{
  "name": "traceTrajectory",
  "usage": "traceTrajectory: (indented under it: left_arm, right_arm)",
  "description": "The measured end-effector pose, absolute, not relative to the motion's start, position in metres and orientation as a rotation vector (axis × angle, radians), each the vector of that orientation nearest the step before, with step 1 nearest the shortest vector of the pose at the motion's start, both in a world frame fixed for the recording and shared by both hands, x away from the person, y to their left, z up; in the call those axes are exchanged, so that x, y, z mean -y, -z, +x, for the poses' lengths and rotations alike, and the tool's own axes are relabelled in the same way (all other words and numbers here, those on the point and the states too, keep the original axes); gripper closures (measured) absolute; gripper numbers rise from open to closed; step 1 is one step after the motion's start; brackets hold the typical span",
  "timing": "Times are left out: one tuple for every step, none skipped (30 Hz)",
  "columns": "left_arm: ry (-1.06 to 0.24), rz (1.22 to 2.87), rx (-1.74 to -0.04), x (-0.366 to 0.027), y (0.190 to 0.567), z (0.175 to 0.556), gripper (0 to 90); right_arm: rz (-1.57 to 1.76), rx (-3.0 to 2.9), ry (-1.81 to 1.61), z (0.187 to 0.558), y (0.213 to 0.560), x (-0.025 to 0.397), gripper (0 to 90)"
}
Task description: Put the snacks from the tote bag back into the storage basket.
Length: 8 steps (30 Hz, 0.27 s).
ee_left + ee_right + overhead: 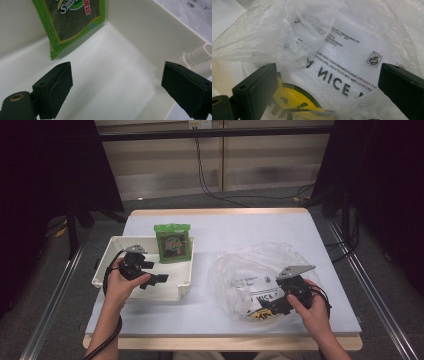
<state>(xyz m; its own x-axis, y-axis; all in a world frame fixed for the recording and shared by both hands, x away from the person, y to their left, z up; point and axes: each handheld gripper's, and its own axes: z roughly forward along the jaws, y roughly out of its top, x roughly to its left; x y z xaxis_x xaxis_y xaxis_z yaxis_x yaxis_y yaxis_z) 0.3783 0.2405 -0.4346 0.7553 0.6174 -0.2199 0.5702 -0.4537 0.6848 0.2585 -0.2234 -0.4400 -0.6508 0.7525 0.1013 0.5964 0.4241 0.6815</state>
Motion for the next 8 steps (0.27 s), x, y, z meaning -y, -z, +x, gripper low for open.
traceTrajectory:
  left_arm:
    - [-0.069, 2.167, -0.880, -0.2401, 0.4345, 0.3782, 9.9]
    - [-0.083, 2.170, -0.880, -0.2392, 0.4348, 0.3781, 9.8]
    - [-0.071, 2.167, -0.883, -0.2385, 0.4355, 0.3782, 9.8]
    - [-0.076, 2.179, -0.881, -0.2381, 0.4356, 0.3784, 9.8]
    - [-0.064, 2.180, -0.874, -0.2377, 0.4365, 0.3788, 9.8]
    - [-0.070, 2.177, -0.879, -0.2370, 0.4371, 0.3789, 9.4]
    - [-0.079, 2.180, -0.882, -0.2365, 0.4374, 0.3793, 9.3]
    - [-0.083, 2.181, -0.878, -0.2362, 0.4369, 0.3794, 9.4]
  right_arm:
    - [1.186, -2.458, -1.042, 0.2583, 0.4402, 0.2234, 2.5]
    - [1.194, -2.459, -1.040, 0.2576, 0.4401, 0.2233, 2.5]
    - [1.182, -2.461, -1.044, 0.2578, 0.4406, 0.2234, 2.5]
    - [1.181, -2.462, -1.056, 0.2575, 0.4408, 0.2234, 2.5]
    - [1.182, -2.461, -1.057, 0.2570, 0.4408, 0.2234, 2.5]
    - [1.180, -2.464, -1.055, 0.2567, 0.4407, 0.2235, 2.5]
    - [1.182, -2.468, -1.054, 0.2560, 0.4404, 0.2236, 2.6]
    - [1.186, -2.456, -1.045, 0.2548, 0.4396, 0.2238, 2.4]
